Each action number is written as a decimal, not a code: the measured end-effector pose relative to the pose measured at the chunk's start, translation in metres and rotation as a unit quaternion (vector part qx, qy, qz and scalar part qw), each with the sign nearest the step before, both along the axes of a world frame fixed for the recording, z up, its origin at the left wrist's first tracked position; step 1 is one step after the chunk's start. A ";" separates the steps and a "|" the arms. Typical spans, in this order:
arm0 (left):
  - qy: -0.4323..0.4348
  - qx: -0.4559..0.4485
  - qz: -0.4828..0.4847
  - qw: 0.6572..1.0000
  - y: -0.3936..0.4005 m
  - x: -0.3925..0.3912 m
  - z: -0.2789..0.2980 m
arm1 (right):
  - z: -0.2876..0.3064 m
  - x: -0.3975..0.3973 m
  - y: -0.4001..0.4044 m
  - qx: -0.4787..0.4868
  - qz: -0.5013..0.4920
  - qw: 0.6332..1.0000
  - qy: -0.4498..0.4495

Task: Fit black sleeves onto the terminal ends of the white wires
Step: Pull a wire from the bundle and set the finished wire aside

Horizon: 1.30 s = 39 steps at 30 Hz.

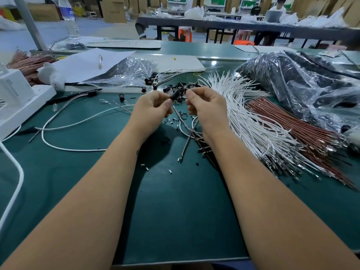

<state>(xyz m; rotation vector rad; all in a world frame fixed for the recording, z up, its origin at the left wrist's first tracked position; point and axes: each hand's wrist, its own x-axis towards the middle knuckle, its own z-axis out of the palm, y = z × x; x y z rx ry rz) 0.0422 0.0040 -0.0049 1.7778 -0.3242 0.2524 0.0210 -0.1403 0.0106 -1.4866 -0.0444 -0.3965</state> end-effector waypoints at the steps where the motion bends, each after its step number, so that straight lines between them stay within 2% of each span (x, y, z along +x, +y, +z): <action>1: -0.008 0.025 0.008 1.000 0.000 0.000 0.000 | 0.000 0.000 -0.001 0.012 0.004 1.000 0.014; 5: -0.018 0.068 0.023 0.997 0.000 -0.002 0.001 | 0.002 0.001 -0.003 0.062 0.023 0.996 0.055; 11: -0.019 0.086 0.029 0.996 -0.001 -0.003 0.002 | 0.002 0.003 -0.002 0.045 0.014 0.996 0.071; 22: -0.040 0.076 0.056 0.995 -0.001 -0.001 0.001 | 0.002 0.001 0.000 -0.030 0.013 0.997 0.063; 39: -0.055 0.042 0.050 0.996 0.002 0.000 -0.001 | -0.001 0.005 -0.003 -0.001 0.041 0.995 0.093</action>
